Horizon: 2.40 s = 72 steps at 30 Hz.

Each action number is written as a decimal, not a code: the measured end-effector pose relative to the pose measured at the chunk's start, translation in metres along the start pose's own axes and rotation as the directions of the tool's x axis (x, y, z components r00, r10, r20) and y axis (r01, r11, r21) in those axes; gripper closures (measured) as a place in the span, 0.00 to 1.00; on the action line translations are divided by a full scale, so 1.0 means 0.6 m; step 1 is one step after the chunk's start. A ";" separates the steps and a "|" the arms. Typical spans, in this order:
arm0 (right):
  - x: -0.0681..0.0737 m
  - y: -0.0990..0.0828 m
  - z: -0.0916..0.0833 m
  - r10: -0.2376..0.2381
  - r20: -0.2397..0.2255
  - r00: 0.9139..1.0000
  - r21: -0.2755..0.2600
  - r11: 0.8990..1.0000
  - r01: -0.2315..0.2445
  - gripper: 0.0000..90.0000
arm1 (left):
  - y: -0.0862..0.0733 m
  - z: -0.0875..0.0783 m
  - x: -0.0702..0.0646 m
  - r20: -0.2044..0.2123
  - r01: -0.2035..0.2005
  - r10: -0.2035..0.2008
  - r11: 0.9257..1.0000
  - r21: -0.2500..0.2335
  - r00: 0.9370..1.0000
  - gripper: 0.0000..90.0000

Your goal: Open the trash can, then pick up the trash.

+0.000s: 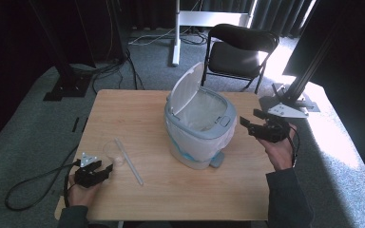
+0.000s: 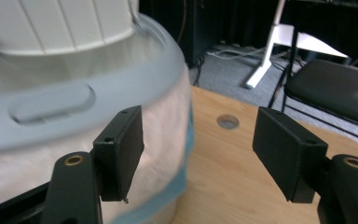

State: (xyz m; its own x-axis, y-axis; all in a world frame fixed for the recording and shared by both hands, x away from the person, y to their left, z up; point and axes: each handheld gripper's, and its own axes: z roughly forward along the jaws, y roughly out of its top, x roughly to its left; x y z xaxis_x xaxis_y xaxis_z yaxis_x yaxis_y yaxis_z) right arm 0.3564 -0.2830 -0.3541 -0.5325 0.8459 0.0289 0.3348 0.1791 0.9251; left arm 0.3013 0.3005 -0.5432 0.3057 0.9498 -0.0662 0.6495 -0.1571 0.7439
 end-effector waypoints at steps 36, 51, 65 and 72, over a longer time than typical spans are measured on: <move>-0.004 -0.222 0.099 0.004 0.083 0.997 0.260 0.965 -0.026 0.36 | 0.006 -0.011 0.002 0.004 0.042 -0.042 0.999 0.021 0.999 0.57; -0.004 -0.279 0.133 -0.034 0.120 0.992 0.331 0.944 -0.007 0.36 | 0.013 -0.023 -0.001 0.002 0.039 -0.038 0.999 -0.022 0.999 0.57; -0.015 -0.292 0.139 0.016 0.123 0.992 0.331 0.942 -0.056 0.35 | 0.013 -0.031 0.000 0.008 0.052 -0.052 0.998 -0.042 0.999 0.56; -0.016 -0.292 0.139 0.023 0.120 0.992 0.331 0.941 -0.062 0.34 | 0.018 -0.043 0.000 0.011 0.060 -0.060 0.996 -0.069 0.998 0.55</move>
State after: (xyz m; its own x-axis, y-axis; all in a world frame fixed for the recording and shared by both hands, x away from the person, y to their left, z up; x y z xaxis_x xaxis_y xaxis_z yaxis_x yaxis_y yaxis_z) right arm 0.3677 -0.2805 -0.5479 -0.4272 0.9041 0.0044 0.6058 0.2827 0.7437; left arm 0.2904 0.3060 -0.5181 0.2739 0.9545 -0.1179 0.6173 -0.0804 0.7826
